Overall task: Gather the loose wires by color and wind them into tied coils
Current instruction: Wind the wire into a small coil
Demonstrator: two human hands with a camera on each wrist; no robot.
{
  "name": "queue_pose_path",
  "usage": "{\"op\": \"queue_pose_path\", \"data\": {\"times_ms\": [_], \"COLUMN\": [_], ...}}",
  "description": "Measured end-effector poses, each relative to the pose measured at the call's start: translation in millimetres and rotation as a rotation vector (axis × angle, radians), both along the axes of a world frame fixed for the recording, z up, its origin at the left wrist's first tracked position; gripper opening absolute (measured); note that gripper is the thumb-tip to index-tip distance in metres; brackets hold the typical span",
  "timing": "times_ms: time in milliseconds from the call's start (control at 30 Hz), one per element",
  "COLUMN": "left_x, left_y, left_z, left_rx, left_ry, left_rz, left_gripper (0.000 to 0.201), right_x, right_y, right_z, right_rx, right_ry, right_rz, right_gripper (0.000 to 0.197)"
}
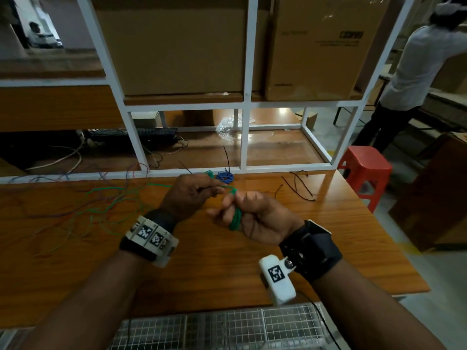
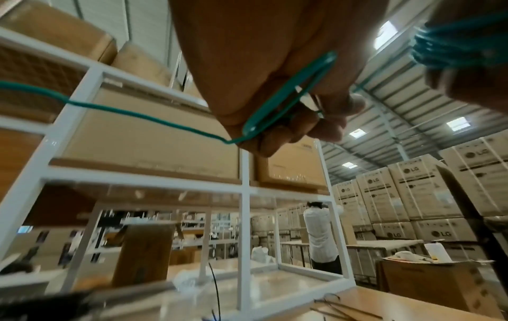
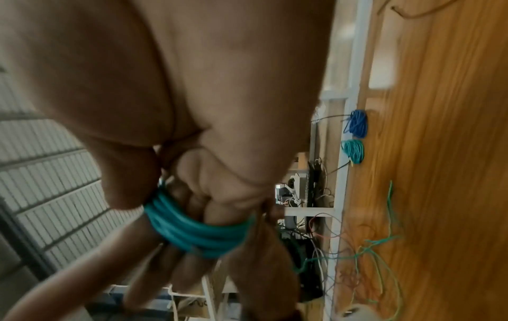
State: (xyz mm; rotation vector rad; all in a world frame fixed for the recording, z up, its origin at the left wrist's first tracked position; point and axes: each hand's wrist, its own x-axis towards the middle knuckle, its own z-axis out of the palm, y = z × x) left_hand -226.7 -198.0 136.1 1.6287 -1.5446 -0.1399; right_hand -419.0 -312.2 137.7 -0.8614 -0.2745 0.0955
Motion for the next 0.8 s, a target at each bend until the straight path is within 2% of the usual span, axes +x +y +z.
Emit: {"op": "queue_pose_path", "data": {"times_ms": [33,100,233,267,300,333,400,433,500,567,700,767,800], "left_x": [-6,-21,-42,-45,-49,-51,-54,-53,-49,-45,-32,-25,-24], "left_y": [-2,-5,-4,-1,3,9,19,23,29,34,46,52,53], "left_z": [-8,-22,-50,-55,-58,-59,-56,-54,-47,-39,-15,-4,1], "left_rx": [0.002,0.005,0.096,0.113,0.126,0.112,0.083,0.093,0.115,0.103,-0.103,-0.095,-0.045], "left_ry": [0.074,0.124,0.219,0.222,0.215,0.205,0.173,0.167,0.103,0.003,-0.024,-0.109,-0.136], "left_rz": [0.006,0.059,0.094,0.097,0.111,0.117,0.119,0.13,0.168,0.247,0.377,0.309,0.248], "left_gripper": [0.014,0.036,0.026,0.024,0.018,0.013,0.03,0.035,0.037,0.039,0.034,0.027,0.032], "right_x": [3,8,11,10,10,10,12,13,13,12,7,3,0], "right_y": [-1,-4,-20,-25,-29,-32,-32,-30,-26,-21,-17,-19,-20], "right_z": [4,12,28,29,29,28,17,10,-3,-12,-16,-15,-13], "right_rx": [0.066,0.137,0.336,0.314,0.21,0.003,-0.63,-0.92,-1.307,-1.496,-1.652,-1.641,-1.64], "right_ry": [-0.042,-0.115,-0.104,-0.083,-0.054,-0.001,0.176,0.242,0.322,0.361,0.362,0.373,0.382], "right_rz": [-0.067,-0.228,-0.562,-0.663,-0.782,-0.918,-1.166,-1.21,-1.115,-0.928,-0.617,-0.533,-0.503], "right_gripper": [0.027,0.034,0.042,0.042,0.042,0.041,0.037,0.035,0.031,0.026,0.024,0.03,0.031]}}
